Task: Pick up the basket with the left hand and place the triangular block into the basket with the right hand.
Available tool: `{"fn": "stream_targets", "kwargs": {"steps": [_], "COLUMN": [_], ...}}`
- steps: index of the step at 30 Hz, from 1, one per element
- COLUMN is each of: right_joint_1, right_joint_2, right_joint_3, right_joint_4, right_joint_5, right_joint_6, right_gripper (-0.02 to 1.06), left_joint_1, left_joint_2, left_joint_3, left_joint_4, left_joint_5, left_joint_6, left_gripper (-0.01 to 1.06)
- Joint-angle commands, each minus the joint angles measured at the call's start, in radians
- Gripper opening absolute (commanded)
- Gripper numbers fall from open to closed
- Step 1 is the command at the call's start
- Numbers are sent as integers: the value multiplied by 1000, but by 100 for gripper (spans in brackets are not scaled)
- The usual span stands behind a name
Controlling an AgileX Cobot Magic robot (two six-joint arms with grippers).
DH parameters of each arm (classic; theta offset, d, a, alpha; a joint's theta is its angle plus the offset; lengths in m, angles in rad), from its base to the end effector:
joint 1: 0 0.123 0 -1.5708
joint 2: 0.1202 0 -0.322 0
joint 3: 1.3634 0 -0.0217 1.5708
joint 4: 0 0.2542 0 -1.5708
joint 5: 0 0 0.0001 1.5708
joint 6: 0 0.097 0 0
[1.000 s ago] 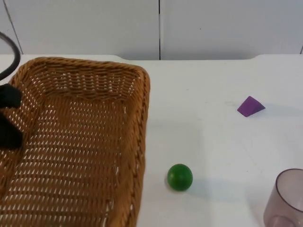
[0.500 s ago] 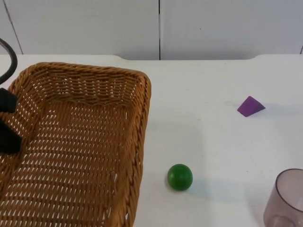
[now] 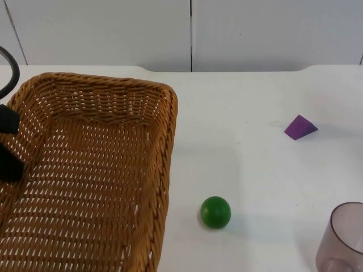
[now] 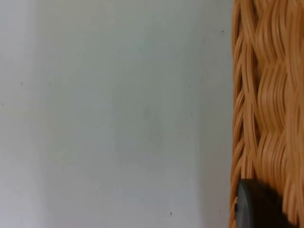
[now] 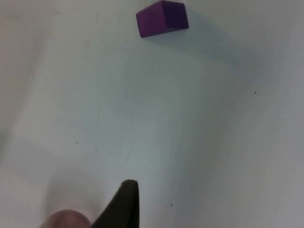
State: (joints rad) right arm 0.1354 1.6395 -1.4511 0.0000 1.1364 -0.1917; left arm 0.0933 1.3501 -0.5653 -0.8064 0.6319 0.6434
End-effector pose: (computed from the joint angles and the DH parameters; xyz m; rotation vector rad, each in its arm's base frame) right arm 0.3440 0.0469 0.3435 -0.4573 2.7710 -0.0133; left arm 0.2138 -0.0216 0.2160 -0.0773 2.6742 -0.5880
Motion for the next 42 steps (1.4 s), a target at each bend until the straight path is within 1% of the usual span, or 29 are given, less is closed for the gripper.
{"fn": "stream_targets", "kwargs": {"steps": [1, 2, 4, 5, 7, 8, 10, 12, 13, 14, 15, 16, 17, 18, 19, 21, 22, 23, 25, 26, 27, 30, 31, 34, 36, 42], "right_joint_1": [29, 29, 29, 29, 32, 32, 55, 100, 122, 122, 149, 176, 197, 223, 223, 236, 238, 247, 249, 249, 249, 245, 245, 222, 209, 183], "right_joint_2": [123, 123, 190, 219, 267, 267, 314, 366, 390, 390, 409, 431, 453, 485, 485, 534, 552, 573, 594, 594, 602, 613, 613, 613, 617, 639], "right_joint_3": [-126, -126, -170, -183, -194, -194, -195, -196, -196, -196, -196, -196, -196, -196, -196, -196, -196, -196, -196, -196, -196, -196, -196, -196, -196, -196], "right_joint_4": [-23, -23, 0, 20, 24, 24, 0, -86, -122, -122, -155, -175, -181, -190, -190, -193, -188, -181, -181, -181, -183, -228, -228, -251, -259, -259], "right_joint_5": [61, 61, 45, 36, 1, 1, -39, -61, -69, -69, -109, -165, -235, -302, -302, -312, -312, -312, -321, -321, -322, -336, -336, -368, -391, -398], "right_joint_6": [-13, -13, 35, 91, 246, 246, 409, 585, 711, 711, 824, 895, 932, 1039, 1039, 1231, 1307, 1352, 1401, 1401, 1441, 1525, 1525, 1613, 1624, 1660], "right_gripper": [105, 105, 105, 105, 105, 105, 105, 105, 105, 105, 105, 105, 105, 105, 105, 105, 105, 105, 105, 105, 105, 105, 105, 105, 105, 105], "left_joint_1": [1, 1, 1, 1, 1, 1, 1, 1, 1, 1, 1, 1, 1, 1, 1, 1, 1, 1, 1, 1, 1, 1, 1, 1, 1, 1], "left_joint_2": [-2, -2, -2, -2, -2, -2, -2, -2, -2, -2, -2, -2, -2, -2, -2, -2, -2, -2, -2, -2, -2, -2, -2, -2, -2, -2], "left_joint_3": [1, 1, 1, 1, 1, 1, 1, 1, 1, 1, 1, 1, 1, 1, 1, 1, 1, 1, 1, 1, 1, 1, 1, 1, 1, 1], "left_joint_4": [-20, -20, -20, -20, -20, -20, -19, -19, -19, -19, -19, -19, -19, -19, -19, -19, -19, -19, -19, -19, -19, -24, -24, -27, -37, -42], "left_joint_5": [5, 5, 5, 5, 2, 2, 2, 1, 1, 1, 3, 6, 9, 10, 10, 10, 10, 10, 10, 10, 10, 13, 13, 13, 9, 0], "left_joint_6": [-12, -12, -12, -12, -12, -12, -12, -12, -12, -12, -12, -12, -12, -12, -12, -12, -12, -12, -12, -12, -12, -12, -12, -12, -12, -12], "left_gripper": [0, 0, 0, 0, 0, 0, 0, 0, 0, 0, 0, 0, 0, 0, 0, 0, 0, 0, 0, 0, 0, 0, 0, 0, 0, 0]}}
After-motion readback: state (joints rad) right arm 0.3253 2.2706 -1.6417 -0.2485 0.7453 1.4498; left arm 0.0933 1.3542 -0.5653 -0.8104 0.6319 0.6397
